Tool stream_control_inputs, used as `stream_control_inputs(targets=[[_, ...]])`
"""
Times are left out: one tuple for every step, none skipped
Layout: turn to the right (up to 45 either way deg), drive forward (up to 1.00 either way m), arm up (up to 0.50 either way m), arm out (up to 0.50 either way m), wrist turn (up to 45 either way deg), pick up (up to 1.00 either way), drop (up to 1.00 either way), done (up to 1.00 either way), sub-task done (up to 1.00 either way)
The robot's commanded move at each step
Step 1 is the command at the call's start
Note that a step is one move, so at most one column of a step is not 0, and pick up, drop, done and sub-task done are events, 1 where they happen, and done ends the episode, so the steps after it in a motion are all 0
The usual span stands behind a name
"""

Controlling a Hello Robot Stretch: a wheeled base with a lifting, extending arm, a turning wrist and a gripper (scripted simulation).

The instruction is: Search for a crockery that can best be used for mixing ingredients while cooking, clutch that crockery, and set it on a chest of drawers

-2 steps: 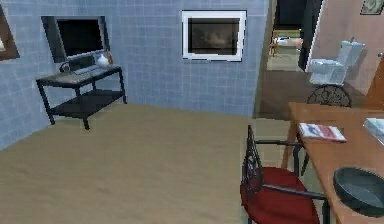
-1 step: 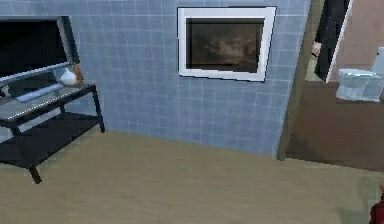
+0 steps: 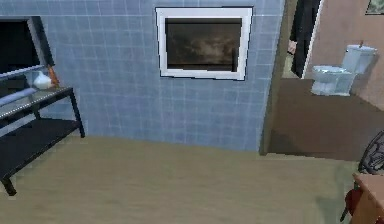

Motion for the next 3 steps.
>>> stream_control_inputs(targets=[[0.0,0.25,0.0,0.0,0.0,0.0,0.0,0.0,0.0],[27.0,0.0,0.0,0.0,0.0,0.0,0.0,0.0,0.0],[0.0,0.0,0.5,0.0,0.0,0.0,0.0,0.0,0.0]])
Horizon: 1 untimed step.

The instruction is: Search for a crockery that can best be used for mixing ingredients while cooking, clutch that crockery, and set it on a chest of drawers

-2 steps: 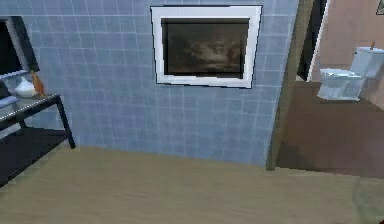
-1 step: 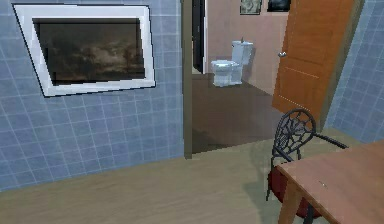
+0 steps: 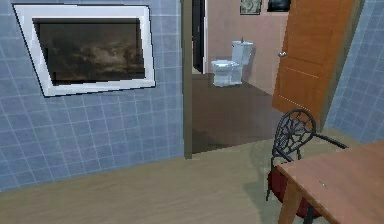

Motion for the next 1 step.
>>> stream_control_inputs(targets=[[0.0,0.0,0.38,0.0,0.0,0.0,0.0,0.0,0.0]])
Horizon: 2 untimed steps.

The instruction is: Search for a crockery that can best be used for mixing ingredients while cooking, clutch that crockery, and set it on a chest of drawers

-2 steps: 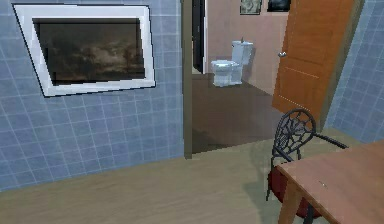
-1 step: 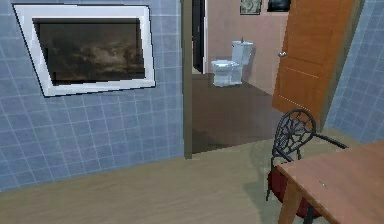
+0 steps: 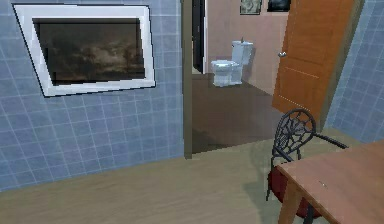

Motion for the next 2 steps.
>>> stream_control_inputs(targets=[[0.0,0.0,0.0,0.46,0.0,0.0,0.0,0.0,0.0],[0.0,0.0,0.0,0.0,45.0,0.0,0.0,0.0,0.0]])
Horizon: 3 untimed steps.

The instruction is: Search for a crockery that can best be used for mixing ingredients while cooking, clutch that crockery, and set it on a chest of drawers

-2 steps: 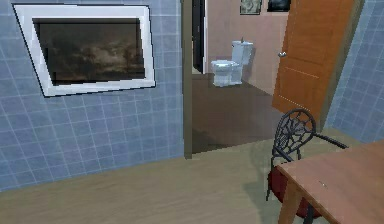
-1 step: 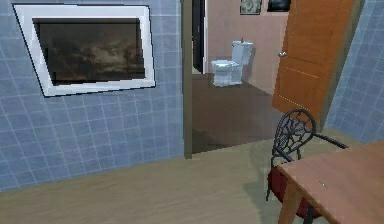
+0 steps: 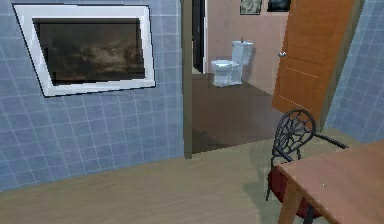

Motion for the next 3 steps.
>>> stream_control_inputs(targets=[[0.0,0.0,0.0,0.0,45.0,0.0,0.0,0.0,0.0],[0.0,0.0,0.0,0.0,45.0,0.0,0.0,0.0,0.0],[0.0,0.0,0.0,0.0,45.0,0.0,0.0,0.0,0.0]])
